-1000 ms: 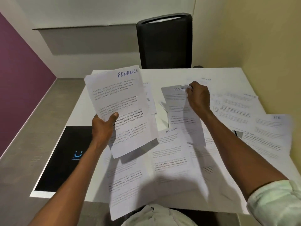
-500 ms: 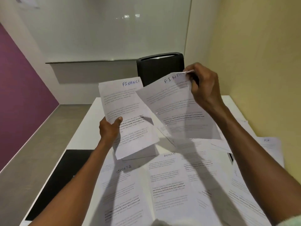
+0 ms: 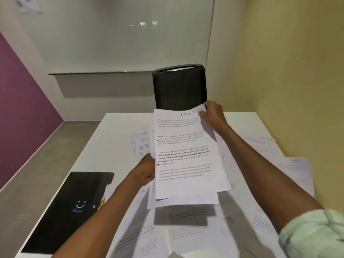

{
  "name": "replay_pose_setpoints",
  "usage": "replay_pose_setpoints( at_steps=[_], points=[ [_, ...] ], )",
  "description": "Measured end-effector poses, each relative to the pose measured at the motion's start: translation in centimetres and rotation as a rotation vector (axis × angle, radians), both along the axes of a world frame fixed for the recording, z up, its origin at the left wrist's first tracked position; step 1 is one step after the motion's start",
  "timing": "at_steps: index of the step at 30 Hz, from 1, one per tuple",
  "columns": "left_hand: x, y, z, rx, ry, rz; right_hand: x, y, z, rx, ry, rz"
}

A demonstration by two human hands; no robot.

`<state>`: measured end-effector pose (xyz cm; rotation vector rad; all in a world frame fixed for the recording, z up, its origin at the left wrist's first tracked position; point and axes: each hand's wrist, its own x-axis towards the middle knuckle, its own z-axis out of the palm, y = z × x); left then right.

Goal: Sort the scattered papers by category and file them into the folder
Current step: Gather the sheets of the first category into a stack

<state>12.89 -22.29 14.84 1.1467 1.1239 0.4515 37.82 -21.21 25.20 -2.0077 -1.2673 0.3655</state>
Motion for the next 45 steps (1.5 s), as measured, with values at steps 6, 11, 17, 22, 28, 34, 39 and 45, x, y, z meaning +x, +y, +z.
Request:
replay_pose_setpoints(
  at_steps=[6,11,17,22,28,34,39,45],
  points=[
    [-1.1,0.4,-3.7,-0.160,0.047,0.062,0.7,-4.1,-3.5,-0.218,0.418,-0.022],
    [0.1,-1.1,-3.2,-0.250,-0.064,0.129,-0.5,-8.2,-9.5,-0.210,0.849,0.086],
    [2.8,-2.9,-3.2,-0.104,-0.208,0.127,-2.9,-11.0,-12.0,0.036,0.767,-0.044],
    [3.7,-2.6,-2.7,0.307,-0.072,0.187,-2.0,-11.7,-11.2,0.185,0.527,-0.048],
    [3.5,-3.3,-4.1,0.360,-0.063,0.172,-2.0,-12.9,-14.5,0.174,0.609,-0.062],
    [2.3,-5.0,-8.1,0.243,0.011,0.260,-3.9,-13.9,-18.9,0.047,0.717,-0.046],
    [2.9,-4.8,-8.4,0.221,0.051,0.344,-4.0,-13.3,-18.0,0.065,0.749,-0.045],
    [3.4,-4.8,-9.4,0.167,0.093,0.325,-4.1,-13.5,-19.6,0.066,0.827,-0.061]
  ],
)
